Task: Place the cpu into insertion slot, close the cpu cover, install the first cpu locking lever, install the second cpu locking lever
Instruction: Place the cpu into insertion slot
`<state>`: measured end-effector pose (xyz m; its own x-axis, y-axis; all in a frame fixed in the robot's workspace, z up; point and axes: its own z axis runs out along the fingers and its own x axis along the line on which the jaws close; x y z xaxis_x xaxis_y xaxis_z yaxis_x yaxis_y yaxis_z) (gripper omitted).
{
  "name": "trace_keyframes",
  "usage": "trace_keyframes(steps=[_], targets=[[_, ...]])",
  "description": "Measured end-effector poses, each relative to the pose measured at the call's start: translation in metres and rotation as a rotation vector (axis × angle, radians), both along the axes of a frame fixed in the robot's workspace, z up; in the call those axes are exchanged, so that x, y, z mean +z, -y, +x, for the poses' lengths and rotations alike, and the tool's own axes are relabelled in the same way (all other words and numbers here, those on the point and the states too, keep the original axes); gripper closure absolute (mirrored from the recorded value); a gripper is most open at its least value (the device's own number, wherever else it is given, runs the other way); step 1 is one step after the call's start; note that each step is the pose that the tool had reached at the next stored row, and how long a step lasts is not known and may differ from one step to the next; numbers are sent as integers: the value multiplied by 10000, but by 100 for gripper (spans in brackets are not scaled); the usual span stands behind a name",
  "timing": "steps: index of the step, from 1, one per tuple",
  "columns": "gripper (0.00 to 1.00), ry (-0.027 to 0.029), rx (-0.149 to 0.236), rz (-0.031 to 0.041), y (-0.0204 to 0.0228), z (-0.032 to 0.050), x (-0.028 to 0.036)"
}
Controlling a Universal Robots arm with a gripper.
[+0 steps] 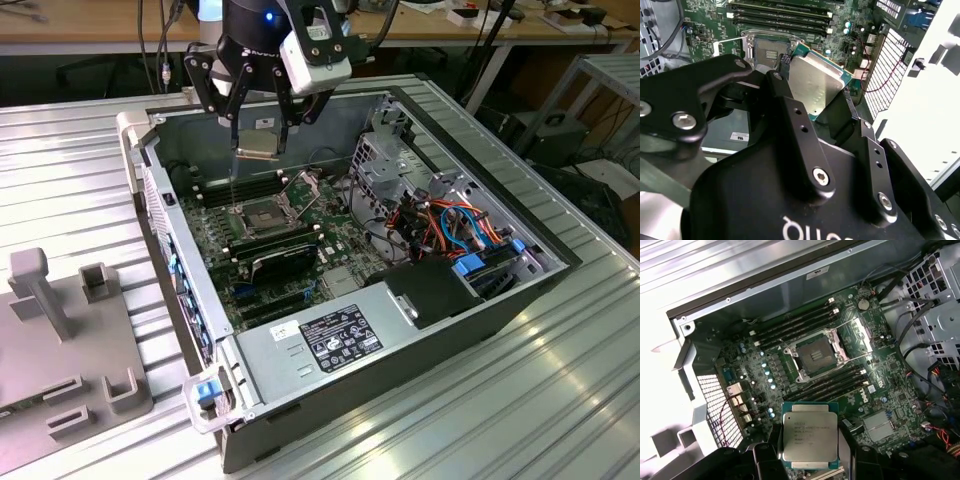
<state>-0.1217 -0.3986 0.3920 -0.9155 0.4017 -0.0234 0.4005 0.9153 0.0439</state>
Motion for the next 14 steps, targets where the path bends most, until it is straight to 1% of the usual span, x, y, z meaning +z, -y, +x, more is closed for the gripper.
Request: trace_keyframes(steps=[3,8,10,14], targets=[[46,0,-255,0,0,0,-1],[46,0,-465,0,0,0,-2],[46,0,-648,0,0,0,-2],[46,0,-881,0,0,0,-2]])
